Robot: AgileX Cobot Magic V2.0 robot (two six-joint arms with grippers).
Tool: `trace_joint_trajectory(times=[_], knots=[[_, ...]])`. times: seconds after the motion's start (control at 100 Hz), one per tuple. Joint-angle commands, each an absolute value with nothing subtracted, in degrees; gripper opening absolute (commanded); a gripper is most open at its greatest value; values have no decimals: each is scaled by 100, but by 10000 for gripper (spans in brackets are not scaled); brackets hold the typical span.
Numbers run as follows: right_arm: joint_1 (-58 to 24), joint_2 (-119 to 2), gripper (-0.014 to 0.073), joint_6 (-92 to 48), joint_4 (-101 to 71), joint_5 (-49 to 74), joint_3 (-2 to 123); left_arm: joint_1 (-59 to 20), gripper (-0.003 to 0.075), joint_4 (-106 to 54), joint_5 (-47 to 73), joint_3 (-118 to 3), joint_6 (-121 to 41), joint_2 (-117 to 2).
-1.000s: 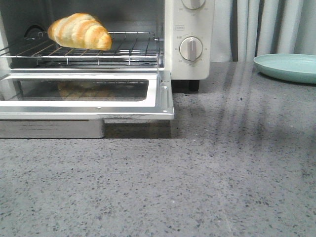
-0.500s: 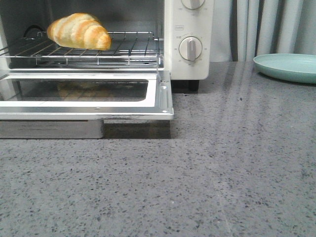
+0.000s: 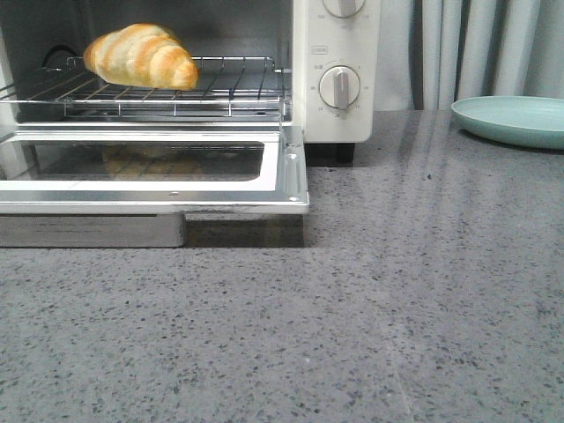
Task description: Put bread in oven
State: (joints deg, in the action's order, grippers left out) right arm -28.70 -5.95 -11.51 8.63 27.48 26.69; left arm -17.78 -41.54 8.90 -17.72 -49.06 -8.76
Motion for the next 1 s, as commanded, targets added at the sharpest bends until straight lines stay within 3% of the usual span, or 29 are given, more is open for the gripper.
trace_joint_trajectory(times=[0.0, 0.67, 0.79, 0.99], knots=[[-2825, -676, -60, -1133, 967, 2223, 2805, -1817, -21, -4251, 560, -1925, -4861, -948], [-2825, -676, -60, -1133, 967, 2223, 2805, -1762, -21, -4161, 546, -1610, -4873, -790], [-2825, -676, -60, -1133, 967, 2223, 2805, -1612, -21, -3218, 539, -1324, -4843, -394], [-2825, -676, -60, -1133, 967, 2223, 2805, -1273, -21, -716, -214, -473, -1678, 203]])
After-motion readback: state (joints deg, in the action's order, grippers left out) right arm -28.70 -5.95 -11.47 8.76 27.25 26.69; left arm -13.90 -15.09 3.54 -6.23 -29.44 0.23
